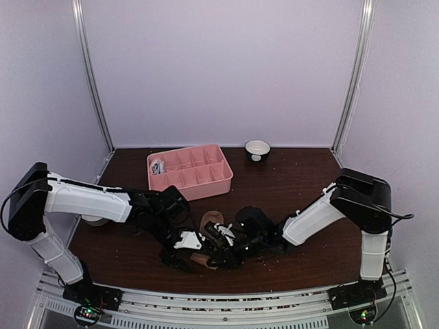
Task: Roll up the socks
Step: Roll the sock at the center of the board.
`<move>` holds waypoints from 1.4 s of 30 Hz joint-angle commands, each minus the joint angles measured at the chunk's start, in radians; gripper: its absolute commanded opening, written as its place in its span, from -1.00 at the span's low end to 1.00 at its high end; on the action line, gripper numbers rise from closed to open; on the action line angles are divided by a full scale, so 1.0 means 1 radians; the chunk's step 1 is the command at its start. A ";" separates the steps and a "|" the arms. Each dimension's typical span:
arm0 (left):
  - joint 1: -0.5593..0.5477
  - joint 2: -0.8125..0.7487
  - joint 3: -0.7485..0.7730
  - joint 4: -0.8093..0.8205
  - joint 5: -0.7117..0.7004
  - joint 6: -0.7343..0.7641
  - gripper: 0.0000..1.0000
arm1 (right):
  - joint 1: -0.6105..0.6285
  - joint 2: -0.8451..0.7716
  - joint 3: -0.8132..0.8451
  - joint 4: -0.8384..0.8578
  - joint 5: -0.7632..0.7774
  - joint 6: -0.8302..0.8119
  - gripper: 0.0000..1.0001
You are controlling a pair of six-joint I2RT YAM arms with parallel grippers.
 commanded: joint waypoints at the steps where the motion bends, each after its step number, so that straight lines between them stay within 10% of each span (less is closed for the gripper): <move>1: -0.005 0.062 0.024 0.073 -0.096 -0.009 0.32 | 0.006 0.133 -0.072 -0.378 0.073 0.038 -1.00; 14: -0.005 0.156 0.095 0.045 -0.051 -0.039 -0.28 | -0.004 0.130 -0.068 -0.379 0.071 0.056 -1.00; 20: 0.001 0.193 0.104 0.021 -0.054 -0.051 -0.98 | -0.005 0.090 -0.101 -0.317 0.111 0.080 -0.93; 42: 0.090 0.591 0.538 -0.440 0.087 -0.101 -1.00 | 0.024 -0.334 -0.504 0.167 0.514 0.115 -0.12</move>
